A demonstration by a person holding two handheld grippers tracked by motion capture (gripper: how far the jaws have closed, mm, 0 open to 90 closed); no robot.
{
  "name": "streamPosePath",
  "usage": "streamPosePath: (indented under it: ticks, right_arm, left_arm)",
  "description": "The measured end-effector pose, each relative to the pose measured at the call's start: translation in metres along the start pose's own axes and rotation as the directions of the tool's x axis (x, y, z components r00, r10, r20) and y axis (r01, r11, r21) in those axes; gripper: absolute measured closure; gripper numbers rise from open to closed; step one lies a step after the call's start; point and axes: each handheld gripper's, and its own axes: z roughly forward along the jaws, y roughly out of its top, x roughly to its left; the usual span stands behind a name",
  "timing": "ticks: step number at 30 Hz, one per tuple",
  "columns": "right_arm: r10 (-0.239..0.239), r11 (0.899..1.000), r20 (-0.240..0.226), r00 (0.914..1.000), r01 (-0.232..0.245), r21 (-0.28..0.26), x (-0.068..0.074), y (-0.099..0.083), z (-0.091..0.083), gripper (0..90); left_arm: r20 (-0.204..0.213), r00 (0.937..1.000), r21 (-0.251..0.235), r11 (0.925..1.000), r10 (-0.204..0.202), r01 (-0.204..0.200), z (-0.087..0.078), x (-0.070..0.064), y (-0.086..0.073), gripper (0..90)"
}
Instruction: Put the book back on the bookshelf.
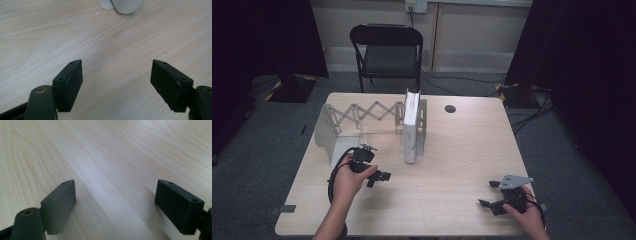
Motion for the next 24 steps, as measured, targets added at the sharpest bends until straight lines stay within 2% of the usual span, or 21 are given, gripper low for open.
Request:
streamPosePath:
  ticks: [15,22,24]
  right_arm:
    - [0.0,1.0,0.001,1.0,0.0,0.0,0.0,0.0,0.0,16.7]
    - [0.0,1.0,0.001,1.0,0.0,0.0,0.0,0.0,0.0,16.7]
    - [0.0,1.0,0.001,1.0,0.0,0.0,0.0,0.0,0.0,16.7]
  left_arm:
    - [-0.004,1.0,-0.005,1.0,0.0,0.0,0.007,0.011,-0.016,25.8]
    - [-0.026,0.9997,-0.009,1.0,0.003,-0.004,0.009,0.02,-0.027,25.7]
    - [-0.041,0.9989,-0.007,0.9997,0.022,-0.022,0.009,0.021,-0.029,25.3]
